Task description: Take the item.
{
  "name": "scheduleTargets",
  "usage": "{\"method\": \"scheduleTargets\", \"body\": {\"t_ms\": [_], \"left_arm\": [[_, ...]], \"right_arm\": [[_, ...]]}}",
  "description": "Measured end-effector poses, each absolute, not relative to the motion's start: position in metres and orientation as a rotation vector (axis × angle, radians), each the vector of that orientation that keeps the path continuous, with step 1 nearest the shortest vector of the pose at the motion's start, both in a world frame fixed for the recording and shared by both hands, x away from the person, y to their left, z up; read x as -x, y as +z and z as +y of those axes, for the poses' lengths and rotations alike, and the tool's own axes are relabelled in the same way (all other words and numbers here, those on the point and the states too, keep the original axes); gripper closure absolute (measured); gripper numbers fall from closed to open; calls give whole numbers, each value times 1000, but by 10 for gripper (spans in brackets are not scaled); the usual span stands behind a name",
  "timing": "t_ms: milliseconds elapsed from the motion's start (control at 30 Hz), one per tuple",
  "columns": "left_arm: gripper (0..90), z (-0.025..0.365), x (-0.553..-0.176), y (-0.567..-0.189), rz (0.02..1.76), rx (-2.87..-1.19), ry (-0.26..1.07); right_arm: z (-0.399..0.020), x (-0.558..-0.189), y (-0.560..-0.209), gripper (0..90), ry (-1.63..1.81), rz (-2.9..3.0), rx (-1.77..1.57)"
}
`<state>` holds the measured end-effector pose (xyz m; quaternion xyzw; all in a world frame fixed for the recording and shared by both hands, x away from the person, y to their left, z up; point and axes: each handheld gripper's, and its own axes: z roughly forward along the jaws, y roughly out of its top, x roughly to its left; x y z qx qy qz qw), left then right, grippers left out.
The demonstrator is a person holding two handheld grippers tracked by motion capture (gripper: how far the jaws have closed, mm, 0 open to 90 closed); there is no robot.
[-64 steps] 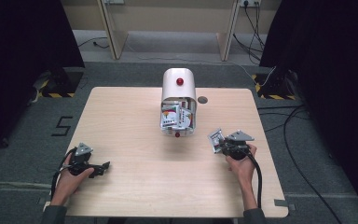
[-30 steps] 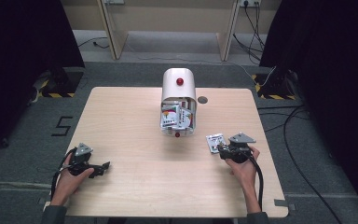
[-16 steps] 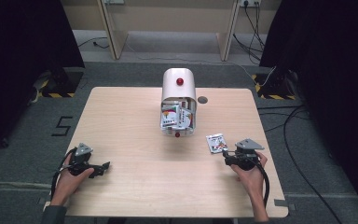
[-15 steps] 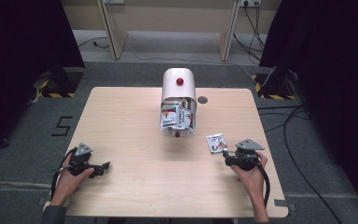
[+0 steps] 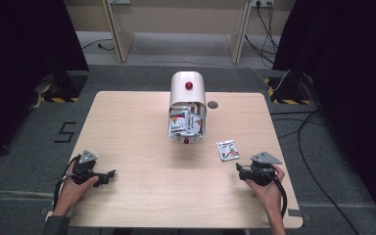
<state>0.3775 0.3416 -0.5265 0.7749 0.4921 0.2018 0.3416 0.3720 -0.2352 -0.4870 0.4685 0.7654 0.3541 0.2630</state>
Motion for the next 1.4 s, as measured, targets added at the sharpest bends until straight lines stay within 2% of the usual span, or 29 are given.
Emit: {"method": "scheduleTargets", "body": {"t_ms": [1400], "left_arm": [[0, 342, -377, -527, 1280, -2014, 526]], "right_arm": [[-231, -335, -509, 261, 969, 2123, -1249]]}}
